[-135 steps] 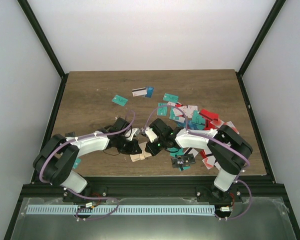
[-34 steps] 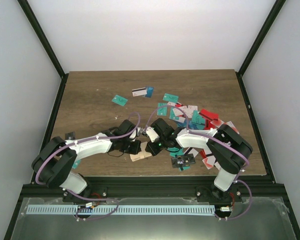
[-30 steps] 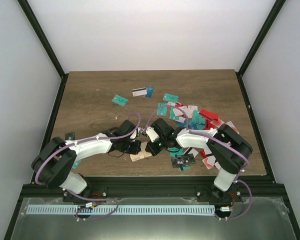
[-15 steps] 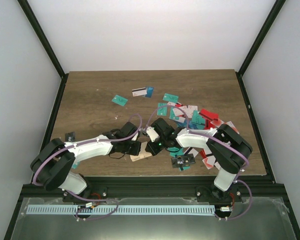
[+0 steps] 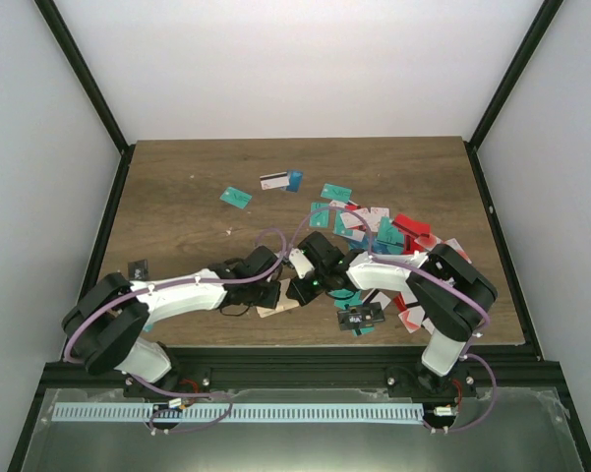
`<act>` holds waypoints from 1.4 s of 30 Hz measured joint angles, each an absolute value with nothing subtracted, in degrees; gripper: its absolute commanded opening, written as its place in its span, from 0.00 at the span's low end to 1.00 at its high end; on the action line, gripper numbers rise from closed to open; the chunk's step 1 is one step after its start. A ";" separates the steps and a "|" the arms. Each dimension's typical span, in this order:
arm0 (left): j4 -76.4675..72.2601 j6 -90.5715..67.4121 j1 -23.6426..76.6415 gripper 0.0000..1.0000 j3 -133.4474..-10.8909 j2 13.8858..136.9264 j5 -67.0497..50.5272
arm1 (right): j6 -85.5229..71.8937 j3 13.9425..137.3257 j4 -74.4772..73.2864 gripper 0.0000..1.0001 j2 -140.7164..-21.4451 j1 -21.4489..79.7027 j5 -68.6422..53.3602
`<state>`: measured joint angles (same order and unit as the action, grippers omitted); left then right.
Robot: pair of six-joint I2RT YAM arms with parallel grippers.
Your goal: Put the credit cards into the card holder
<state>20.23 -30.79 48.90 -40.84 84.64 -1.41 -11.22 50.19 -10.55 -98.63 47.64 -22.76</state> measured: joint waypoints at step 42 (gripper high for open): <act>44.38 -42.78 62.63 0.04 -60.31 103.44 25.19 | -17.02 44.45 -9.39 0.02 -97.32 43.72 -27.75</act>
